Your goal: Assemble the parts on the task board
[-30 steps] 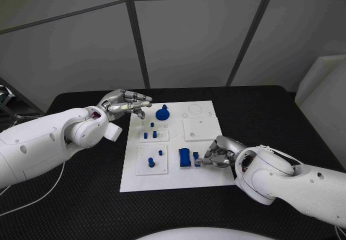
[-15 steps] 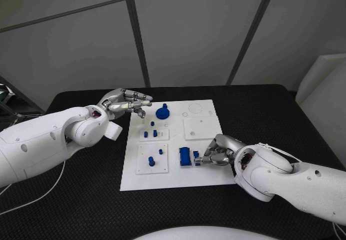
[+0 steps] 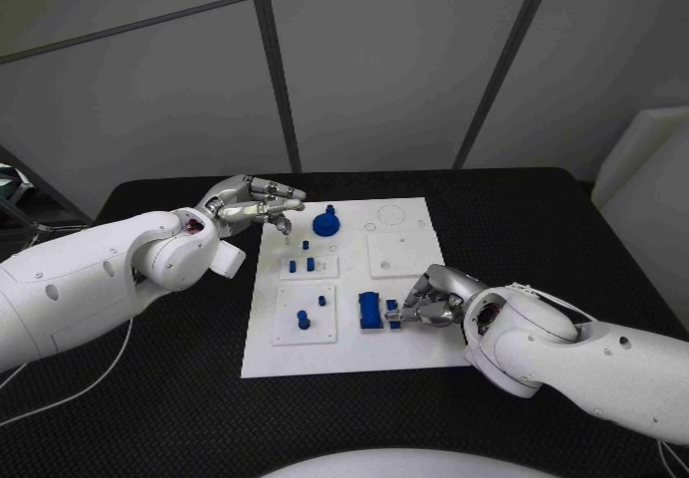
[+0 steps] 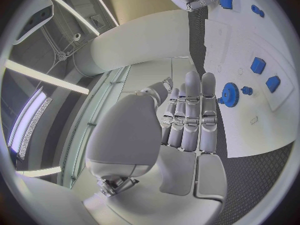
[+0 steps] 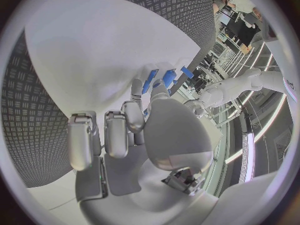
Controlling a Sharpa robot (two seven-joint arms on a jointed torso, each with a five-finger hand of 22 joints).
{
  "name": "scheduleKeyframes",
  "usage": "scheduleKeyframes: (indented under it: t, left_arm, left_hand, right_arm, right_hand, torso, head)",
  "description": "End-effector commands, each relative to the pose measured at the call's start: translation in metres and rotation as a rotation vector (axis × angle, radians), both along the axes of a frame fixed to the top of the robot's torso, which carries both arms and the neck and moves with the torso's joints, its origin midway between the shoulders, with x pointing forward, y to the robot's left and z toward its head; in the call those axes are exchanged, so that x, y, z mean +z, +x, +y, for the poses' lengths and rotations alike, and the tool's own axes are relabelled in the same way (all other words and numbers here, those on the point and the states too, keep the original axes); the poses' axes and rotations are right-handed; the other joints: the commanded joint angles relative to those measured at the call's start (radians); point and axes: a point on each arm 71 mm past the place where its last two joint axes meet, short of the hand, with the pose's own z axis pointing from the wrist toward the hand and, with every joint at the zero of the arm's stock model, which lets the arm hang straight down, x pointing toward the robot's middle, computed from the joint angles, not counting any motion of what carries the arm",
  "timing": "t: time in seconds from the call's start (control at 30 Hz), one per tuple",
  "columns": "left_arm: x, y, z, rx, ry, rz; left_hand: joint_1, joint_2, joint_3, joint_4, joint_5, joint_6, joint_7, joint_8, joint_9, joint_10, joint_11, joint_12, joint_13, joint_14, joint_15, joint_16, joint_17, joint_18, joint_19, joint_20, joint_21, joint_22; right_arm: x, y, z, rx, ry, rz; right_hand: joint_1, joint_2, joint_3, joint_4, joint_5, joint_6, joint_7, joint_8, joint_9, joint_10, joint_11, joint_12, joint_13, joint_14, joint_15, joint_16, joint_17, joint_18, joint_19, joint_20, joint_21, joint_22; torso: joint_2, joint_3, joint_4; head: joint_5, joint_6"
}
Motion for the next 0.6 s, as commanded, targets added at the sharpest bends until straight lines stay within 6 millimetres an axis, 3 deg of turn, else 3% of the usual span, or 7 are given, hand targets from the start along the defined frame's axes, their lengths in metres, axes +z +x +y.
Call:
scheduleKeyframes:
  t: [0.03, 0.23, 0.3, 0.4, 0.47, 0.5, 0.6]
  left_arm:
    - [0.000, -0.001, -0.001, -0.010, -0.009, 0.002]
    - [-0.001, -0.001, -0.001, -0.007, -0.010, 0.001]
    - [-0.002, -0.001, -0.001, -0.002, -0.017, 0.002]
    - [-0.004, 0.000, 0.000, 0.024, -0.042, 0.011]
    - [-0.006, 0.002, 0.000, 0.044, -0.059, 0.014]
    - [-0.006, 0.002, 0.001, 0.051, -0.064, 0.015]
    - [-0.011, 0.007, 0.001, 0.099, -0.095, 0.021]
  left_hand:
    - [-0.009, 0.002, 0.000, -0.007, 0.005, 0.000, 0.006, -0.005, 0.002, -0.001, 0.003, -0.006, 0.002, -0.002, 0.008, -0.006, -0.002, 0.003, -0.002, 0.003, -0.004, -0.001]
    - [-0.010, 0.003, -0.001, -0.007, 0.005, 0.000, 0.006, -0.005, 0.002, -0.001, 0.003, -0.006, 0.002, -0.002, 0.008, -0.007, -0.002, 0.003, -0.002, 0.004, -0.005, -0.002]
    - [-0.013, 0.003, -0.002, -0.005, 0.004, 0.000, 0.006, -0.006, 0.002, -0.001, 0.003, -0.006, 0.002, -0.003, 0.009, -0.008, -0.002, 0.002, -0.002, 0.004, -0.006, -0.003]
    - [-0.020, 0.002, -0.004, -0.002, 0.004, -0.003, 0.005, -0.008, 0.002, -0.003, 0.003, -0.007, 0.002, -0.008, 0.010, -0.014, -0.003, 0.002, -0.005, 0.005, -0.012, -0.007]
    - [-0.027, 0.000, -0.007, 0.002, -0.005, -0.005, 0.004, -0.010, 0.002, -0.006, 0.003, -0.007, 0.002, -0.029, 0.014, -0.037, -0.011, 0.002, -0.019, 0.008, -0.030, -0.017]
    - [-0.030, 0.000, -0.009, 0.004, -0.010, -0.007, 0.003, -0.011, 0.003, -0.007, 0.003, -0.008, 0.003, -0.040, 0.016, -0.050, -0.016, 0.002, -0.028, 0.009, -0.040, -0.024]
    - [-0.046, -0.001, -0.016, 0.020, -0.015, -0.021, -0.005, -0.014, 0.000, -0.020, 0.014, -0.015, -0.002, -0.140, 0.040, -0.166, -0.065, -0.008, -0.105, 0.027, -0.119, -0.075]
  right_arm:
    - [0.006, -0.003, 0.001, 0.032, 0.037, -0.040]
    - [0.012, -0.006, -0.004, 0.089, 0.154, -0.034]
    - [0.015, -0.002, -0.005, 0.116, 0.230, -0.026]
    - [0.018, 0.011, -0.012, 0.129, 0.367, -0.010]
    - [0.020, 0.024, -0.018, 0.114, 0.465, -0.002]
    - [0.020, 0.028, -0.020, 0.106, 0.495, 0.000]
    - [0.021, 0.051, -0.030, 0.055, 0.626, -0.002]
  right_hand:
    - [-0.007, 0.003, -0.007, 0.006, -0.007, 0.004, 0.001, -0.003, 0.002, 0.002, -0.004, -0.001, -0.002, 0.071, -0.005, -0.002, 0.102, -0.008, 0.105, -0.008, 0.003, 0.263]
    - [-0.009, -0.021, -0.011, 0.014, -0.005, -0.049, 0.017, -0.022, -0.003, -0.024, 0.008, -0.060, -0.041, 0.059, 0.004, -0.034, 0.060, -0.003, 0.099, -0.003, -0.015, 0.253]
    - [0.012, -0.020, -0.002, 0.010, -0.002, -0.109, 0.034, -0.019, -0.013, -0.067, 0.022, -0.159, -0.107, 0.041, 0.015, -0.082, 0.001, 0.015, 0.071, 0.006, -0.092, 0.209]
    - [0.040, -0.015, 0.005, -0.004, 0.005, -0.144, 0.046, -0.021, -0.019, -0.094, 0.034, -0.218, -0.149, 0.032, 0.025, -0.114, -0.034, 0.028, 0.050, 0.016, -0.148, 0.177]
    - [0.061, -0.008, 0.006, -0.019, 0.011, -0.173, 0.057, -0.017, -0.023, -0.187, 0.045, -0.424, -0.293, -0.009, 0.035, -0.218, -0.147, 0.060, -0.010, 0.027, -0.304, 0.088]
    - [0.070, -0.006, 0.004, -0.025, 0.012, -0.184, 0.060, -0.016, -0.024, -0.229, 0.048, -0.521, -0.363, -0.030, 0.040, -0.272, -0.202, 0.075, -0.042, 0.033, -0.383, 0.042]
    - [0.113, 0.019, 0.008, -0.052, 0.029, -0.217, 0.082, -0.021, -0.030, -0.322, 0.076, -0.638, -0.458, -0.178, 0.066, -0.602, -0.517, 0.147, -0.225, 0.055, -0.818, -0.214]
  torso:
    - [-0.002, -0.0004, -0.0030]
    - [-0.006, -0.0029, -0.0010]
    - [-0.009, -0.0040, -0.0009]
    - [-0.021, -0.0077, -0.0016]
    - [-0.028, -0.0105, -0.0011]
    - [-0.033, -0.0127, -0.0008]
    - [-0.050, -0.0196, -0.0023]
  head:
    - [0.000, 0.002]
    - [-0.006, 0.013]
    - [-0.007, 0.015]
    - [-0.009, 0.022]
    - [-0.012, 0.037]
    - [-0.013, 0.037]
    - [-0.014, 0.052]
